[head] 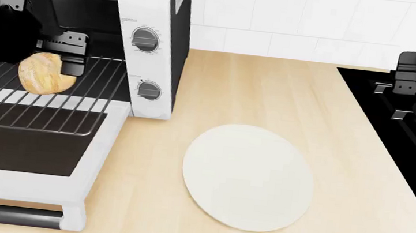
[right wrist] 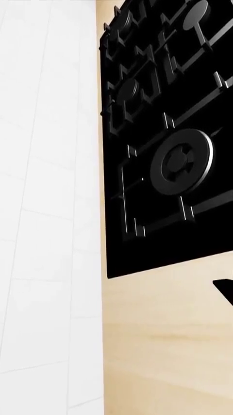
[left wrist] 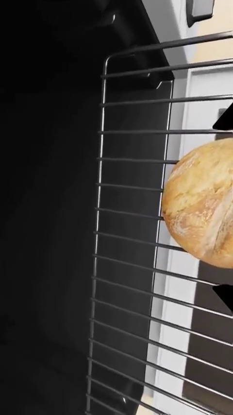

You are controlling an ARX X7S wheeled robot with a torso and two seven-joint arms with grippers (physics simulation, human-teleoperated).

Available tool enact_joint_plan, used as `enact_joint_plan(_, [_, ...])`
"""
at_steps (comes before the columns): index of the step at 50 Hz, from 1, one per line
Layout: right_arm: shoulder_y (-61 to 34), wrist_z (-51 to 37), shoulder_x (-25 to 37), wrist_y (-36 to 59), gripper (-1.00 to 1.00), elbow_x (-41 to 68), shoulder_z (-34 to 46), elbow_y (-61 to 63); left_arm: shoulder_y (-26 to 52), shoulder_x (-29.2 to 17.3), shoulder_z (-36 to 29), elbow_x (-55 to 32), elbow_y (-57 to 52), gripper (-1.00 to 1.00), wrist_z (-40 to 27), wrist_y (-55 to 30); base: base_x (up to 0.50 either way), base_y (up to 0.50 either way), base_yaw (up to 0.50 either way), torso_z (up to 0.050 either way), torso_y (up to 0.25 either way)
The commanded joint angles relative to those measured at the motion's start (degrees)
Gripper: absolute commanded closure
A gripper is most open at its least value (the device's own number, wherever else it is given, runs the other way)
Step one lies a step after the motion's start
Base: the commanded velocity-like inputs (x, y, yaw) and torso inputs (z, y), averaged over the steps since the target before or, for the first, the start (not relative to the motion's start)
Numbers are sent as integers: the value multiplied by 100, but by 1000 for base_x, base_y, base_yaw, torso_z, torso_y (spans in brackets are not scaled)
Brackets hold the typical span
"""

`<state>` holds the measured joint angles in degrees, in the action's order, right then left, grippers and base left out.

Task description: Pick the bread from the rack and place it on the plate on the counter.

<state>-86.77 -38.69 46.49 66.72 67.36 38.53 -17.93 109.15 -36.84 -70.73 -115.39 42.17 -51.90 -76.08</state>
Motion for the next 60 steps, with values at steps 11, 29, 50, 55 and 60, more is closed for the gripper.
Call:
enact_joint_plan(11, [13,-12,0,-16,-100,9,18,17,-160,-37,-101,70,66,-100,100,28,0,0,0,0,0])
enact_joint_plan(29, [122,-5,24,-88,-100,3,36,20,-254,0,-179,150,89,-100,281,12,0,0,0,0,0])
enact_joint_plan(50, [149,16,57,-126,-100,7,40,16,33,-120,-201,75,-19,100,-8,-84,0,0,0,0,0])
enact_joint_plan(55, [137,16,56,-124,-100,-5,50,2,599,-200,-128,-426,-121,100,-391,-473,0,0,0,0,0])
enact_joint_plan(60, [142,27,40,-141,-100,-8,55,-11,1127,-313,-178,-1081,-185,100,-911,-780,0,0,0,0,0])
